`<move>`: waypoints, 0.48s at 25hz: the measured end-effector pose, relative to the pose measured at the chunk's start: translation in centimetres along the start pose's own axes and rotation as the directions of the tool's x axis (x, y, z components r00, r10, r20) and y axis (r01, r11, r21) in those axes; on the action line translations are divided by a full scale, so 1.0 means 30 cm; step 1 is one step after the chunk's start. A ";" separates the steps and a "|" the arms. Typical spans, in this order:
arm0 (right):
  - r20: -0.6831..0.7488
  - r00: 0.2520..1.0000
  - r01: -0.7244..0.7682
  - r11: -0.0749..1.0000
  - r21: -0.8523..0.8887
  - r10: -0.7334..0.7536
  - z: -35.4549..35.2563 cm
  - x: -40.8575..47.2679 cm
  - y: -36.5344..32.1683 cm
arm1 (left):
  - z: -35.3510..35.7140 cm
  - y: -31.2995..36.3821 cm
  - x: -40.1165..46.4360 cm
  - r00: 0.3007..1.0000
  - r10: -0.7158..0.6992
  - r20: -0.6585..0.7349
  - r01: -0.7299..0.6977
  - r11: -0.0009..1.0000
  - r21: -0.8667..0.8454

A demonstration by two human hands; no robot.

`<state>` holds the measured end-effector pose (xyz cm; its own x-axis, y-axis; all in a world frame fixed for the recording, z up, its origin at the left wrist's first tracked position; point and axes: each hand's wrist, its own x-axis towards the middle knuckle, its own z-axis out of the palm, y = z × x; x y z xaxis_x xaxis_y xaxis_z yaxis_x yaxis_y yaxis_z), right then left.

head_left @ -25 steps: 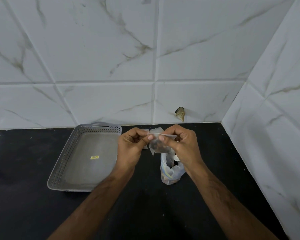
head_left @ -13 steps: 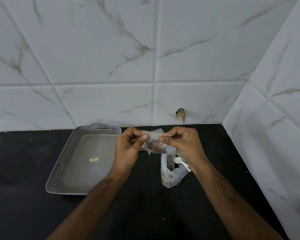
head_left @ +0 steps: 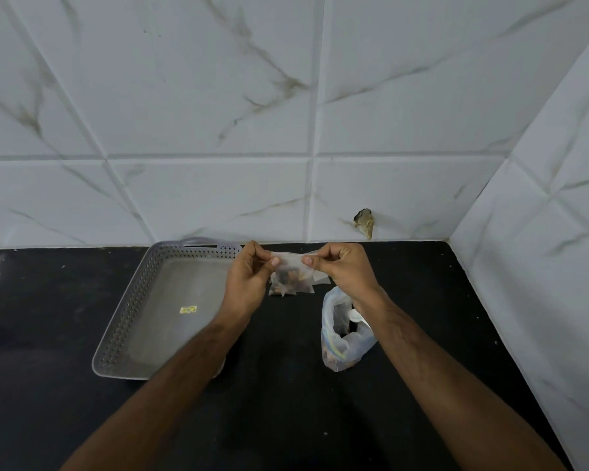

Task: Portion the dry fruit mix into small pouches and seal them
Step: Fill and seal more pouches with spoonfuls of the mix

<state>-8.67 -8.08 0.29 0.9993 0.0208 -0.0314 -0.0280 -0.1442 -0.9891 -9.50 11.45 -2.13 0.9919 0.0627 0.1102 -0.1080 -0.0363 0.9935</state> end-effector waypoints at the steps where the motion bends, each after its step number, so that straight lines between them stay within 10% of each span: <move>1: 0.001 1.000 -0.019 1.000 -0.012 0.019 0.008 0.026 0.027 | -0.002 -0.023 0.015 1.000 -0.022 -0.012 0.022 0.999 0.027; 12: 0.192 0.881 -0.419 0.902 -0.104 0.432 0.067 0.268 0.266 | 0.015 -0.331 0.185 0.891 -0.438 -0.119 0.454 0.869 0.197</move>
<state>-0.91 -7.07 -8.14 0.8637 0.1457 -0.4826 -0.4418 -0.2419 -0.8639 -2.89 11.71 -11.38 0.9232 0.1903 -0.3339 0.3693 -0.1996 0.9076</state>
